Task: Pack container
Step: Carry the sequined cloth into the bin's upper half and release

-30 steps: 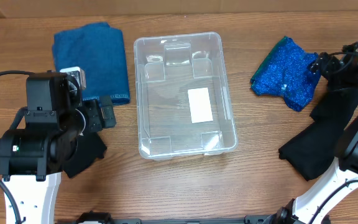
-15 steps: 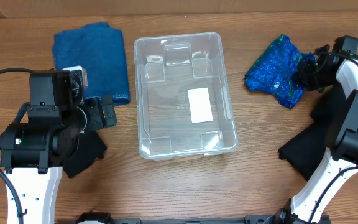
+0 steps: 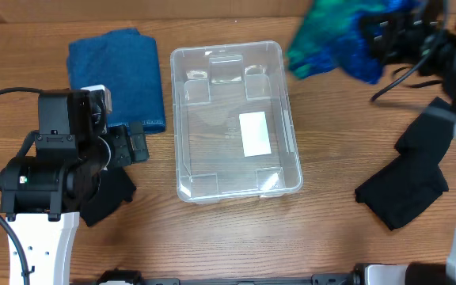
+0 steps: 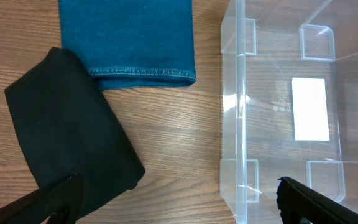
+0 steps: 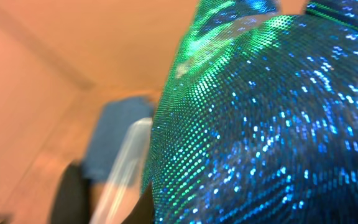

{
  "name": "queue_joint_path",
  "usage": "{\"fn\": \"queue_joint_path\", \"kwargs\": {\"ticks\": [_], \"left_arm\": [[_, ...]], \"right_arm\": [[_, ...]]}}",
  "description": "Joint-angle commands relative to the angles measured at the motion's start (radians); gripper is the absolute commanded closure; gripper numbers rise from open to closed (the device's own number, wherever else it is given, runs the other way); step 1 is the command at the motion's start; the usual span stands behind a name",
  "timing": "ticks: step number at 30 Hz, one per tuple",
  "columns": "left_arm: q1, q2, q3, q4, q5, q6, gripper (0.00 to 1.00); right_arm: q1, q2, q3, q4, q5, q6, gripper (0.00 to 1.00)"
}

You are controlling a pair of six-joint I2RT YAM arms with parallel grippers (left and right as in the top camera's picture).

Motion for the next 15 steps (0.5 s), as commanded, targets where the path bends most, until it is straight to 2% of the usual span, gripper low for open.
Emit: {"fn": "queue_joint_path", "kwargs": {"ticks": [1, 5, 10, 15], "left_arm": [[-0.006, 0.0, 0.022, 0.001, 0.004, 0.008, 0.0], [-0.006, 0.0, 0.022, 0.001, 0.004, 0.008, 0.0], [-0.006, 0.0, 0.022, 0.001, 0.003, 0.009, 0.0], [-0.006, 0.0, 0.022, 0.001, 0.004, 0.009, 0.0]], "right_arm": [[0.217, 0.035, 0.003, -0.049, 0.043, -0.059, 0.96], [0.419, 0.195, -0.026, -0.054, 0.132, -0.058, 0.96], [0.471, 0.432, -0.026, -0.005, 0.123, -0.082, 0.96], [0.476, 0.521, -0.026, 0.061, 0.114, -0.118, 0.96]]}}
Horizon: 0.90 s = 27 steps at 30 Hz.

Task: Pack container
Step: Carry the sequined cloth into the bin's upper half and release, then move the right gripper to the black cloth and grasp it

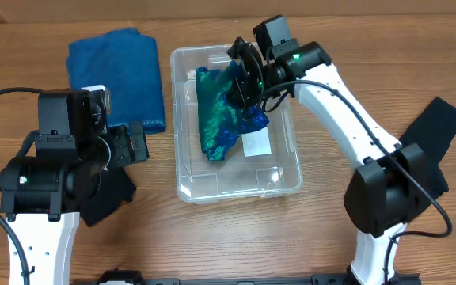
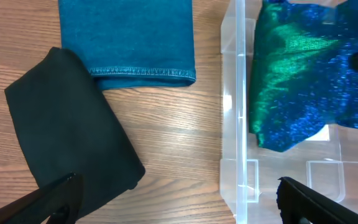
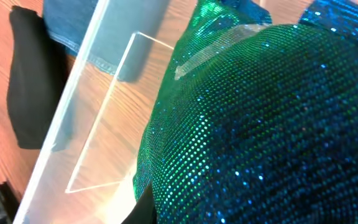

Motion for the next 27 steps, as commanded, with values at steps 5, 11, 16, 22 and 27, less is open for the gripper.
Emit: {"fn": "queue_joint_path", "kwargs": {"ticks": [5, 11, 16, 22, 27], "left_arm": [[-0.006, 0.0, 0.021, 0.0, 0.004, 0.008, 0.0], [-0.006, 0.0, 0.022, -0.022, 0.004, 0.009, 0.0], [-0.006, 0.0, 0.022, -0.02, 0.003, 0.009, 0.0], [-0.006, 0.0, 0.022, -0.015, 0.003, 0.009, 0.0], [-0.006, 0.0, 0.022, 0.013, 0.003, 0.012, 0.0]], "right_arm": [[0.008, 0.004, 0.015, 0.064, 0.063, -0.044, 0.0], [0.006, -0.021, 0.046, 0.047, 0.498, 0.15, 0.0], [-0.008, -0.23, 0.151, 0.008, 0.65, 0.22, 0.0], [-0.434, -0.462, 0.151, -0.453, 0.715, 0.638, 0.0], [-0.833, -0.52, -0.047, -0.56, 0.636, 0.612, 0.0]]}}
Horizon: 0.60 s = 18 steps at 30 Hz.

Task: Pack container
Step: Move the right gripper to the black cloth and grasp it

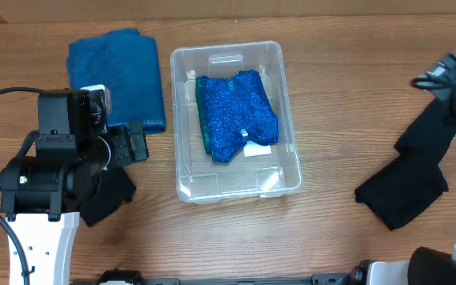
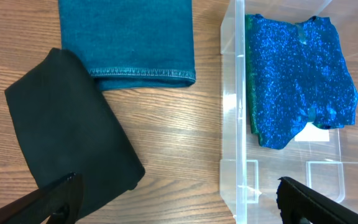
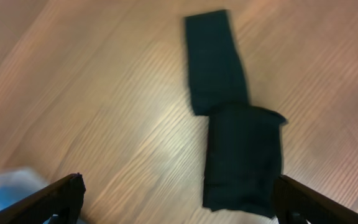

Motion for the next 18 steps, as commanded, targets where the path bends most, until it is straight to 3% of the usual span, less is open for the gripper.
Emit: {"fn": "queue_joint_path", "kwargs": {"ticks": [1, 7, 11, 14, 18], "left_arm": [[-0.006, 0.0, 0.021, 0.008, 0.003, 0.013, 0.0], [-0.006, 0.0, 0.021, 0.009, 0.003, 0.013, 0.0], [-0.006, 0.0, 0.021, 0.008, 0.003, 0.012, 0.0], [-0.006, 0.0, 0.021, 0.009, 0.003, 0.012, 0.0], [-0.006, 0.0, 0.021, 0.009, 0.003, 0.012, 0.0]], "right_arm": [[-0.179, -0.067, -0.188, 0.038, -0.059, 0.01, 0.0], [-0.496, -0.19, -0.78, 0.346, -0.183, -0.035, 0.0], [-0.577, -0.185, -1.105, 0.645, -0.26, -0.035, 0.0], [-0.577, -0.184, -1.243, 0.83, -0.373, -0.081, 0.0], [-0.577, -0.168, -1.283, 0.892, -0.423, -0.111, 0.04]]}}
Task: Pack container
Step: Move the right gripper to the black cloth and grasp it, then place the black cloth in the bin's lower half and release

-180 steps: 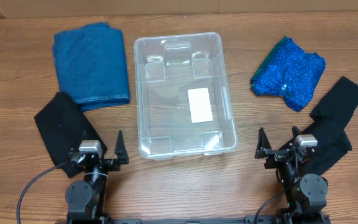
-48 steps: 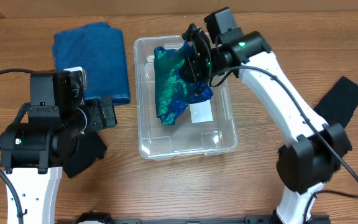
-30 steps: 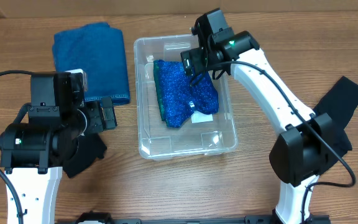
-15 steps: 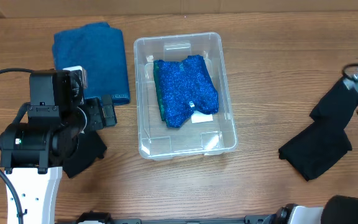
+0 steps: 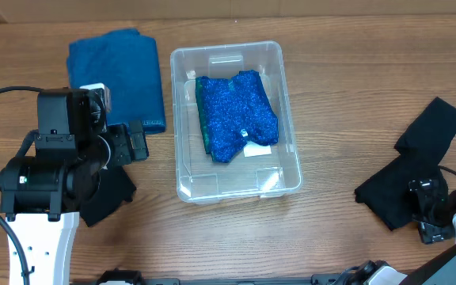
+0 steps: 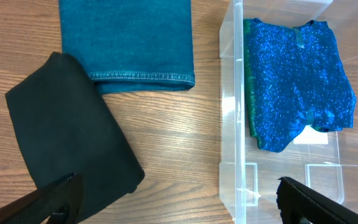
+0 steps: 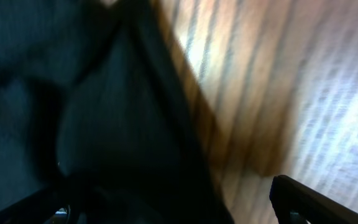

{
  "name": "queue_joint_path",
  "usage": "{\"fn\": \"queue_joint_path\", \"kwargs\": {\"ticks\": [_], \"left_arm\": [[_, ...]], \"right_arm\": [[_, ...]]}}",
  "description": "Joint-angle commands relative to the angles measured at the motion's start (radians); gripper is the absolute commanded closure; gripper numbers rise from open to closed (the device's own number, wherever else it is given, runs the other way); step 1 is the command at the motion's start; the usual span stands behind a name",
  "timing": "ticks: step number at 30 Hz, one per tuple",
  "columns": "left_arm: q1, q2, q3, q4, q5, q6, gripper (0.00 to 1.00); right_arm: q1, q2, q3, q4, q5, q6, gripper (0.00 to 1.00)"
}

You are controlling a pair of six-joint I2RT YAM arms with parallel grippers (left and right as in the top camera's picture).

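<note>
The clear plastic container [image 5: 290,170] stands mid-table with a blue sequined cloth [image 5: 236,115] lying flat inside, also seen in the left wrist view as the sequined cloth [image 6: 297,81] behind the container wall [image 6: 234,124]. My right gripper [image 5: 427,212] is low over the near end of a long black cloth [image 5: 406,178]. It stands open, and the black cloth [image 7: 104,106] fills its blurred view between the fingers [image 7: 303,199]. My left gripper [image 6: 176,208] hangs open over bare wood, between a second black cloth [image 6: 67,143] and the container.
A folded blue towel [image 5: 117,71] lies at the back left, beside the container. The second black cloth [image 5: 109,196] lies partly under my left arm. The right black cloth reaches back toward the table's right edge [image 5: 438,123].
My right gripper has moved from the far right edge, high over the table, down onto the near end of the right black cloth. The left arm and the container's contents are unchanged.
My right gripper first held the sequined cloth behind the container, which was empty. Then it had the cloth down inside the container. Then the cloth lay flat in it and the gripper was open, off to the right. Now it is at the black cloth.
</note>
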Motion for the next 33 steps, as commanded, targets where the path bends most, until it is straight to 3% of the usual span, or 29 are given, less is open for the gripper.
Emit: {"fn": "queue_joint_path", "kwargs": {"ticks": [1, 2, 3, 4, 5, 6, 10, 14, 17, 20, 21, 24, 28, 33], "left_arm": [[-0.006, 0.0, 0.018, 0.001, 0.003, 0.012, 0.0], [-0.006, 0.0, 0.018, 0.001, 0.003, 0.012, 0.0], [-0.006, 0.0, 0.018, 0.001, 0.003, 0.012, 0.0], [-0.006, 0.0, 0.018, 0.0, 0.003, 0.012, 0.0], [-0.006, 0.0, 0.018, 0.001, 0.003, 0.012, 0.0], [-0.006, 0.0, 0.018, 0.001, 0.003, 0.012, 0.0], [-0.006, 0.0, 0.018, 0.0, 0.003, 0.012, 0.0], [-0.006, 0.0, 0.018, 0.001, 0.003, 0.012, 0.0], [-0.006, 0.0, 0.018, 0.003, 0.003, 0.012, 0.0], [-0.006, 0.0, 0.018, 0.005, 0.003, 0.011, 0.0], [-0.006, 0.0, 0.018, 0.004, 0.003, 0.012, 0.0], [-0.006, 0.001, 0.018, 0.004, 0.003, 0.012, 0.0], [-0.006, 0.0, 0.018, 0.003, 0.003, 0.012, 0.0], [-0.006, 0.001, 0.018, 0.003, 0.003, 0.012, 0.0]], "right_arm": [[-0.005, 0.018, -0.019, 0.019, -0.053, -0.028, 0.07], [-0.005, 0.028, -0.02, 0.021, -0.054, -0.028, 0.11], [-0.005, 0.037, -0.019, 0.023, -0.055, -0.028, 0.22], [-0.005, 0.044, -0.019, 0.021, -0.054, -0.028, 0.47], [-0.005, 0.048, -0.019, 0.018, -0.055, -0.028, 0.79], [-0.005, 0.048, -0.019, 0.019, -0.056, -0.028, 0.96], [-0.004, 0.035, 0.006, -0.011, -0.206, -0.101, 0.96], [0.07, -0.151, 0.195, -0.165, -0.408, -0.163, 0.96], [0.263, -0.288, 0.5, -0.256, -0.488, -0.188, 0.96], [0.545, -0.278, 0.742, -0.274, -0.467, -0.211, 0.96], [0.7, -0.248, 0.796, -0.261, -0.425, -0.212, 0.96], [1.036, -0.109, 0.802, -0.264, -0.399, -0.458, 0.96], [1.305, 0.124, 0.802, -0.299, -0.286, -0.771, 0.96], [1.456, 0.298, 0.802, -0.364, -0.093, -1.063, 0.96]]}}
